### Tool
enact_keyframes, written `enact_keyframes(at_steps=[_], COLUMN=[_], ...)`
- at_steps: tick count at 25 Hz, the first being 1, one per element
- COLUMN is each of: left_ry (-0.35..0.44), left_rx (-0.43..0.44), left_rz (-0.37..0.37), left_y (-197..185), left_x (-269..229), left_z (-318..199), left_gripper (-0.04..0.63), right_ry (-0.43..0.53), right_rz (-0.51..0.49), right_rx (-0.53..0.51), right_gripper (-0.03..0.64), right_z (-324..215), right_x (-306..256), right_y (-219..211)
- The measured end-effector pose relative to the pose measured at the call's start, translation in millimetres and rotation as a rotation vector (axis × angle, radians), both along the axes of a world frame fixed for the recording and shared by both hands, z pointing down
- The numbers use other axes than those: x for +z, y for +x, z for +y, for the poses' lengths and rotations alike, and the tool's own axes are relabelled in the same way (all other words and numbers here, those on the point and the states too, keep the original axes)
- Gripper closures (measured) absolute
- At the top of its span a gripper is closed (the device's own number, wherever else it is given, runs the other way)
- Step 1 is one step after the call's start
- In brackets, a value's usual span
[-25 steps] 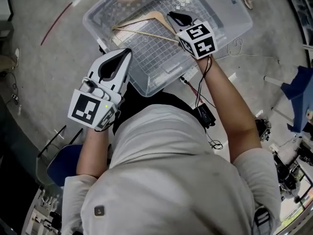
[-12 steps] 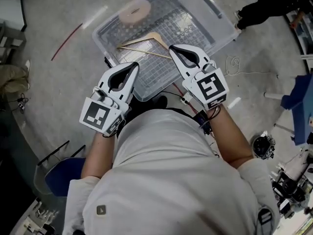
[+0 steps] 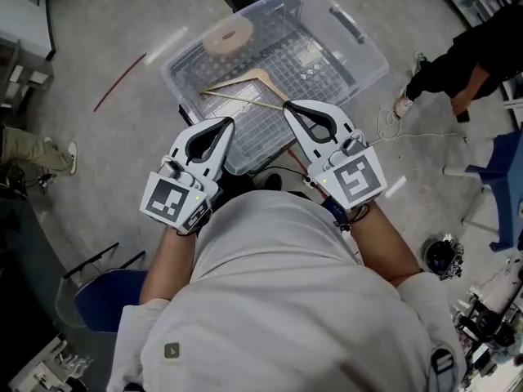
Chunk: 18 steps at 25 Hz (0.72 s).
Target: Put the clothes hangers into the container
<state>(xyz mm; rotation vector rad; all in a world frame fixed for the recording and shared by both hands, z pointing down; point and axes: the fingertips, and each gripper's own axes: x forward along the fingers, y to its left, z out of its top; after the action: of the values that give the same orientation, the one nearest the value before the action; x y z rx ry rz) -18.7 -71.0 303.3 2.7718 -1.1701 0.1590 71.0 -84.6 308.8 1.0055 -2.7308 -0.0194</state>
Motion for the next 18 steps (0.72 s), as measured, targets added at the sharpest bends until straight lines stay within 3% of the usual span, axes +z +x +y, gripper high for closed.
enact_keyframes(at_steps=[9, 18], left_ry=[-0.003, -0.014], left_rx=[0.015, 0.072], left_rz=[-0.015, -0.012], left_y=[-16, -60], left_x=[-9, -11], left_z=[5, 29], left_gripper=[0.578, 0.578], right_ry=[-0.02, -0.03], right_rz=[-0.022, -0.027], right_rx=[0.024, 0.075], right_gripper=[0.597, 0.597], right_z=[8, 36], right_x=[-8, -16], right_y=[-8, -45])
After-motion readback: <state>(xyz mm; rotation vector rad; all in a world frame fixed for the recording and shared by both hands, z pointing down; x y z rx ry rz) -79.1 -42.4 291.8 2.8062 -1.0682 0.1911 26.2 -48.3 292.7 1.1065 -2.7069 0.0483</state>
